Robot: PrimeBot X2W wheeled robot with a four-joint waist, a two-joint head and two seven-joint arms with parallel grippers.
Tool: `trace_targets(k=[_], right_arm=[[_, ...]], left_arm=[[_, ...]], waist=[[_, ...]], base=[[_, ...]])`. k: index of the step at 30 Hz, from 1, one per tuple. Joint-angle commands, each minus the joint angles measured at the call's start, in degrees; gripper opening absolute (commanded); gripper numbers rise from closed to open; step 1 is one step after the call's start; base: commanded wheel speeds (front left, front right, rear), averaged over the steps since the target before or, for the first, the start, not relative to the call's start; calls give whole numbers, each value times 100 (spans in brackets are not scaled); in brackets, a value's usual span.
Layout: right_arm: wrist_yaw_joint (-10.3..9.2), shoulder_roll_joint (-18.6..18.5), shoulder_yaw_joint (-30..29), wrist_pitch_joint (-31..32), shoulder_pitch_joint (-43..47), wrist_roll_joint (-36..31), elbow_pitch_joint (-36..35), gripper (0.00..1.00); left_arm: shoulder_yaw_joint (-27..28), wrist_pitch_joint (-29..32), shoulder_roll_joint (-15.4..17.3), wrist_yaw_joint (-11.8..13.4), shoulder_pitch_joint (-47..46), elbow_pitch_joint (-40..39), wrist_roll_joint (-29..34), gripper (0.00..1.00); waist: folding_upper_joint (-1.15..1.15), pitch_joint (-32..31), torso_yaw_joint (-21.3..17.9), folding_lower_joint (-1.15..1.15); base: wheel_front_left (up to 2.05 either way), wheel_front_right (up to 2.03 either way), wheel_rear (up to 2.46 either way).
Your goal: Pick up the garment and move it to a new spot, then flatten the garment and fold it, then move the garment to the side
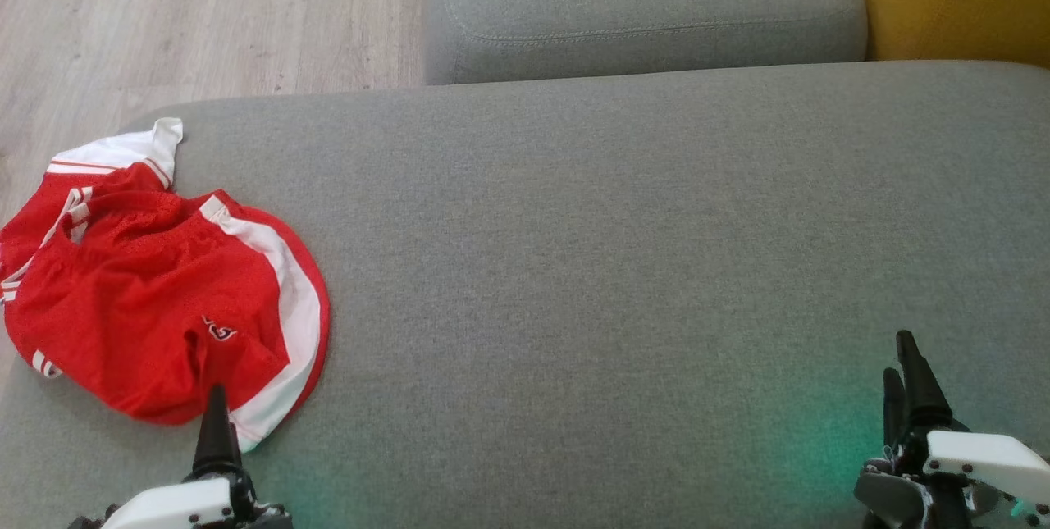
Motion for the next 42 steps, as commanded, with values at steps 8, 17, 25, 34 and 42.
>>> trace_targets(k=[8,17,25,34,42], right_arm=[[8,-31,167,-192,-173,-839,-345,100],[12,-36,376,-344,-135,-1585,-485,100],[15,-40,479,-479,-92,-2160,-580,100],[18,-45,658,-631,-67,-2828,-605,100],[21,-50,800,-766,-67,-3424,-566,100]], left_arm=[[-106,-181,40,55,-193,-456,681,100],[-273,-335,44,121,-159,-716,1344,100],[-458,-471,47,326,-120,-772,2085,100],[-620,-624,50,511,-92,-874,2845,100],[-734,-760,53,661,-60,-1034,3474,100]], waist=[[0,-35,13,0],[0,-84,37,0],[0,-132,36,0],[0,-193,32,0],[0,-234,29,0]], base=[[0,0,0],[0,0,0],[0,0,0],[0,0,0],[0,0,0]])
